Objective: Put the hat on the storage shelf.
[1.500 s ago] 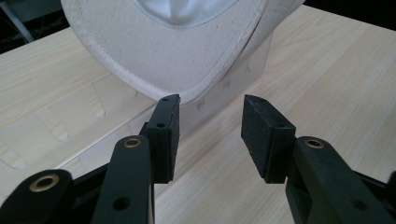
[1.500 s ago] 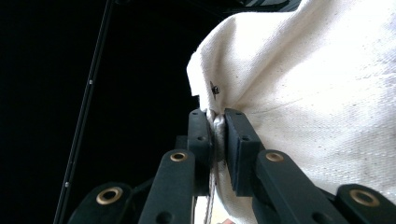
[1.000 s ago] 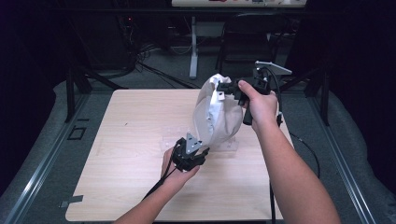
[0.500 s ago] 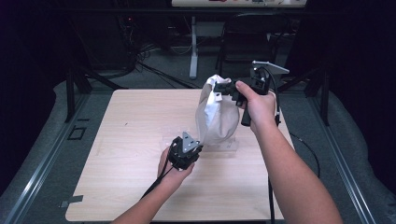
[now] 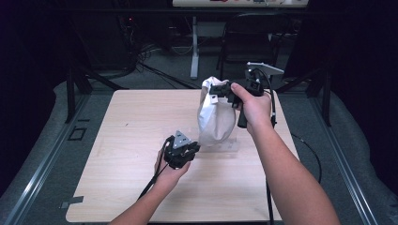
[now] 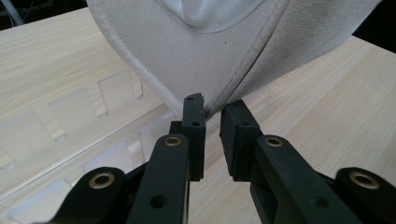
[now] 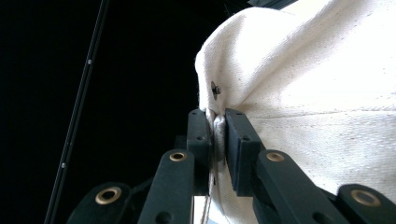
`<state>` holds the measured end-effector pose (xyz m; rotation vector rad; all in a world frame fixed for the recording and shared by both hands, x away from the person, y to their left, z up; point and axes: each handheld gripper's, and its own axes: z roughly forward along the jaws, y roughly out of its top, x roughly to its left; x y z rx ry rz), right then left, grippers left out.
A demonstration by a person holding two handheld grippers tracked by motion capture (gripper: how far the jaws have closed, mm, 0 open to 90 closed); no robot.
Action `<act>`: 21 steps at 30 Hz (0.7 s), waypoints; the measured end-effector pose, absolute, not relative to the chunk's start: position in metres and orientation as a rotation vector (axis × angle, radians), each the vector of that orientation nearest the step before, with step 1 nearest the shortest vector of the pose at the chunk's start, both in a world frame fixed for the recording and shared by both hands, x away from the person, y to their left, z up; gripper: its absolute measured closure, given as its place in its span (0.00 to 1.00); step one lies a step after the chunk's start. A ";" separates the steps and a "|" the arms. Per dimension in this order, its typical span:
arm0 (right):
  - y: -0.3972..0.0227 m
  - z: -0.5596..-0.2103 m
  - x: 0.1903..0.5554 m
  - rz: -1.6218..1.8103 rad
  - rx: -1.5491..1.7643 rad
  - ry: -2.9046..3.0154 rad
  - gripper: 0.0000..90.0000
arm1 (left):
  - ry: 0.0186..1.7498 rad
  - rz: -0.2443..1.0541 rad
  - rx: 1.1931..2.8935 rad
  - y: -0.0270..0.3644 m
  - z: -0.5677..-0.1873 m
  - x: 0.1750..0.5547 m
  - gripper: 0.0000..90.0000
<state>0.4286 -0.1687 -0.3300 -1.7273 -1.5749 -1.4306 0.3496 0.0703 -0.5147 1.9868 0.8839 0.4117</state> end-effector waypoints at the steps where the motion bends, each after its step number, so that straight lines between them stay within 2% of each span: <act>1: -0.168 -0.331 0.429 -1.432 -1.733 -1.569 0.90 | 0.892 0.411 1.994 0.070 -0.515 0.350 0.90; 11: -0.164 -0.344 0.432 -1.397 -1.740 -1.583 0.90 | 0.980 0.370 1.965 0.078 -0.523 0.351 0.94; 21: -0.156 -0.360 0.434 -1.353 -1.744 -1.605 0.90 | 1.018 0.358 2.009 0.079 -0.534 0.352 0.95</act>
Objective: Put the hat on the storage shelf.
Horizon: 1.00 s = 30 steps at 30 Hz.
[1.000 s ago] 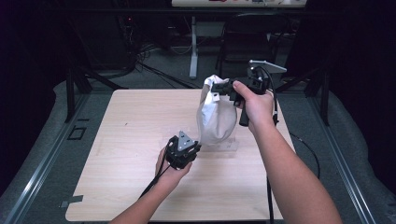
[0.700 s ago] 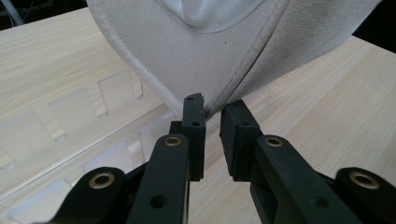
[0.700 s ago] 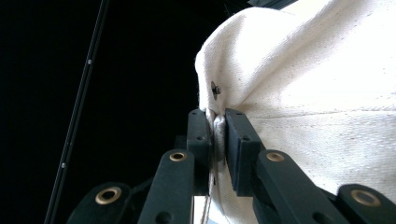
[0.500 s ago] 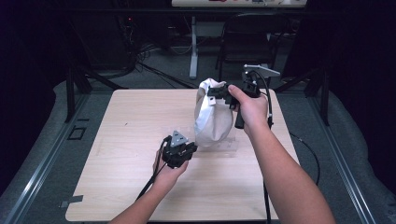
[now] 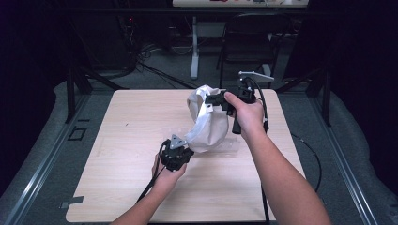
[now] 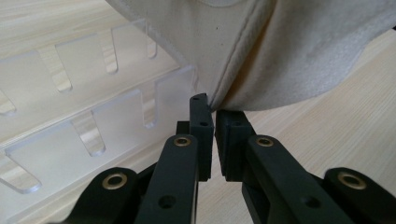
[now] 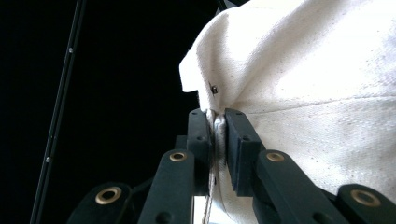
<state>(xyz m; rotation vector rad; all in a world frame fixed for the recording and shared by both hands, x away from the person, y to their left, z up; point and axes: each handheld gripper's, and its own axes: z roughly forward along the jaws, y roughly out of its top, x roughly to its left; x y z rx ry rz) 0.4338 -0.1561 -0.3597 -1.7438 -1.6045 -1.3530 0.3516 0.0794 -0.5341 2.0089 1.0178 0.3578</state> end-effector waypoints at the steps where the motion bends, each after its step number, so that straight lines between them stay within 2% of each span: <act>1: -0.156 -0.360 0.434 -1.349 -1.749 -1.609 0.90 | 1.023 0.358 2.035 0.079 -0.536 0.353 0.95; 12: -0.160 -0.369 0.437 -1.321 -1.773 -1.628 0.90 | 1.011 0.345 2.015 0.080 -0.543 0.351 0.91; 16: -0.161 -0.370 0.437 -1.325 -1.775 -1.624 0.90 | 0.995 0.354 2.002 0.080 -0.542 0.346 0.82; 23: -0.161 -0.369 0.436 -1.324 -1.774 -1.625 0.90 | 0.968 0.359 2.002 0.084 -0.537 0.340 0.72; 30: -0.162 -0.369 0.436 -1.324 -1.775 -1.626 0.90 | 0.966 0.343 1.983 0.102 -0.534 0.325 0.69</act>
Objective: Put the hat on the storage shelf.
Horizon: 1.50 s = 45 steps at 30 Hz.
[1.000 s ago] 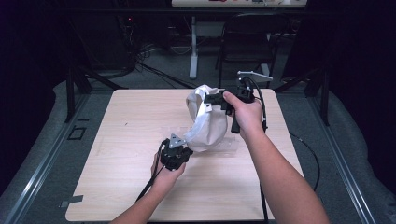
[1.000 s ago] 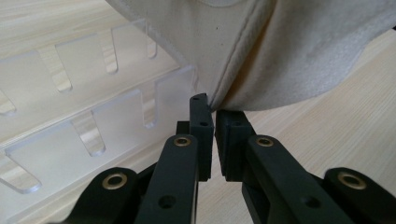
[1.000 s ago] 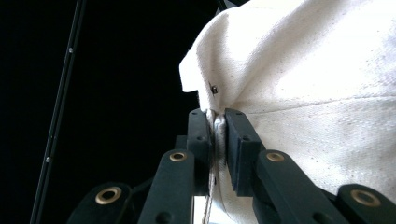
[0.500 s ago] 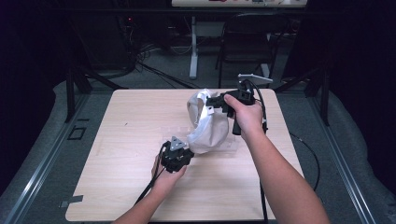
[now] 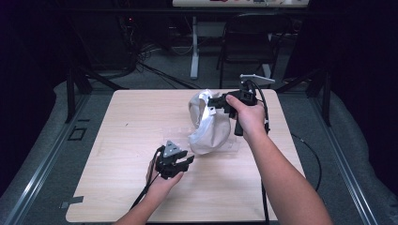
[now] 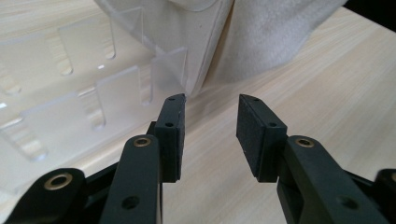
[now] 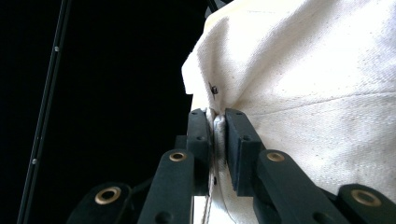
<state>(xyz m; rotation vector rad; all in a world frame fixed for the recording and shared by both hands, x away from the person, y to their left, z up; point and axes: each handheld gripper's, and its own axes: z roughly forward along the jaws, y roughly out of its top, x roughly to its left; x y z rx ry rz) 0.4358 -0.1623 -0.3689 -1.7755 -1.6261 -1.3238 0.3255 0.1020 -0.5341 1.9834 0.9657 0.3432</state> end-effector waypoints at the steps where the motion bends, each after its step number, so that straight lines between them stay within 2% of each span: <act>1: -0.162 -0.369 0.436 -1.323 -1.776 -1.627 0.90 | 0.971 0.352 1.971 0.106 -0.534 0.323 0.69; 11: -0.161 -0.368 0.434 -1.320 -1.779 -1.641 0.90 | 1.018 0.334 1.942 0.152 -0.535 0.303 0.68; 19: -0.160 -0.368 0.433 -1.319 -1.775 -1.656 0.87 | 1.086 0.342 1.913 0.174 -0.543 0.310 0.65; 45: -0.176 -0.364 0.413 -1.389 -1.756 -1.817 0.56 | 1.110 0.330 1.905 0.179 -0.551 0.316 0.58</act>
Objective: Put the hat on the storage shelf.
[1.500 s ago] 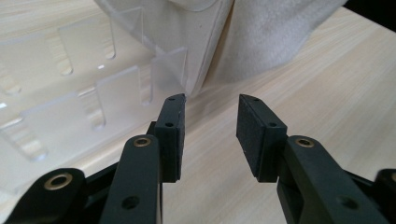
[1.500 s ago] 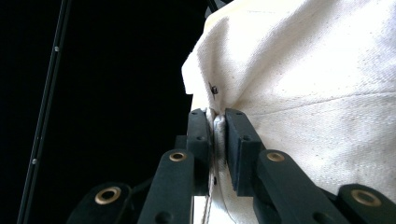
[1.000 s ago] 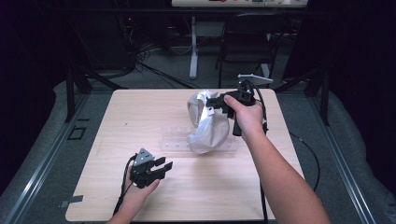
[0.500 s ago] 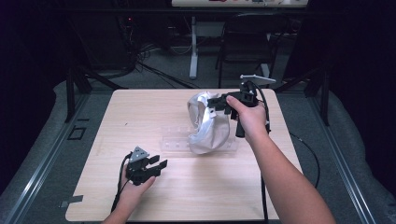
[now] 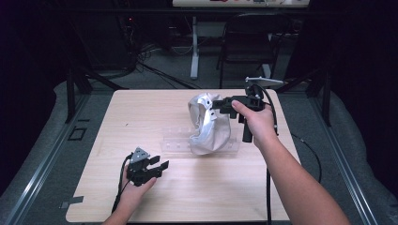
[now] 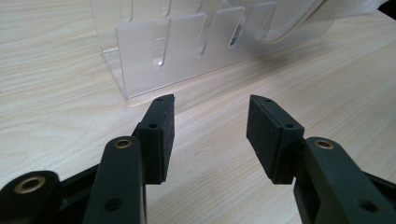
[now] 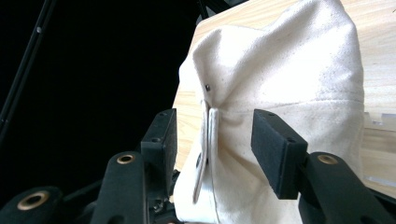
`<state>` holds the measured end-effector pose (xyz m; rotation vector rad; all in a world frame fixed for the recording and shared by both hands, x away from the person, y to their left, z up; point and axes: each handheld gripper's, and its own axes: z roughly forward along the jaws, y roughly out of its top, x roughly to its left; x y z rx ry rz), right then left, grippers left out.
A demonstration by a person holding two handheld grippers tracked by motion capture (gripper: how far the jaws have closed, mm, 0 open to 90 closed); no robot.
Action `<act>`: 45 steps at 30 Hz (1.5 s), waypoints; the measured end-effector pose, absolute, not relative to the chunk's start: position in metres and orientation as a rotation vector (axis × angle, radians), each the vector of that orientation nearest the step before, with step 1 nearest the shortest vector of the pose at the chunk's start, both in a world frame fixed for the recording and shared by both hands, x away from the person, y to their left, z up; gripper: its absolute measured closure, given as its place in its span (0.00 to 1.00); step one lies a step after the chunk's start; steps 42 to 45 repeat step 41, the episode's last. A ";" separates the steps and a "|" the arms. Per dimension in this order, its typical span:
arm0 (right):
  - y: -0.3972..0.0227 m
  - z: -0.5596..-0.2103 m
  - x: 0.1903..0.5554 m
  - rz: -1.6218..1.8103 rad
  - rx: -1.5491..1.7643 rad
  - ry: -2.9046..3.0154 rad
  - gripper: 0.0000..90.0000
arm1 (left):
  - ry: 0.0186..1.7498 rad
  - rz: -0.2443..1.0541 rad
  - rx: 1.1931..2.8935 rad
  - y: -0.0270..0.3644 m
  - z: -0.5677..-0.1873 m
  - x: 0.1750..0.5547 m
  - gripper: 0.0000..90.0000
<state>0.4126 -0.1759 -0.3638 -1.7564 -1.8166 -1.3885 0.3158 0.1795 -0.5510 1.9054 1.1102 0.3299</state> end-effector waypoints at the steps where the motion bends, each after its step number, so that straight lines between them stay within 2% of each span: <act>1: -0.176 -0.364 0.411 -1.395 -1.751 -1.828 0.56 | 1.111 0.331 1.905 0.180 -0.551 0.316 0.57; 10: -0.184 -0.363 0.395 -1.417 -1.746 -1.906 0.50 | 1.119 0.337 1.894 0.181 -0.551 0.316 0.57; 23: -0.200 -0.379 0.364 -1.417 -1.711 -2.033 0.51 | 1.123 0.329 1.893 0.181 -0.552 0.316 0.56; 36: -0.218 -0.410 0.346 -1.392 -1.736 -2.014 0.50 | 1.124 0.326 1.897 0.182 -0.554 0.317 0.56; 45: -0.222 -0.418 0.338 -1.396 -1.739 -2.028 0.49 | 1.117 0.319 1.899 0.180 -0.554 0.317 0.56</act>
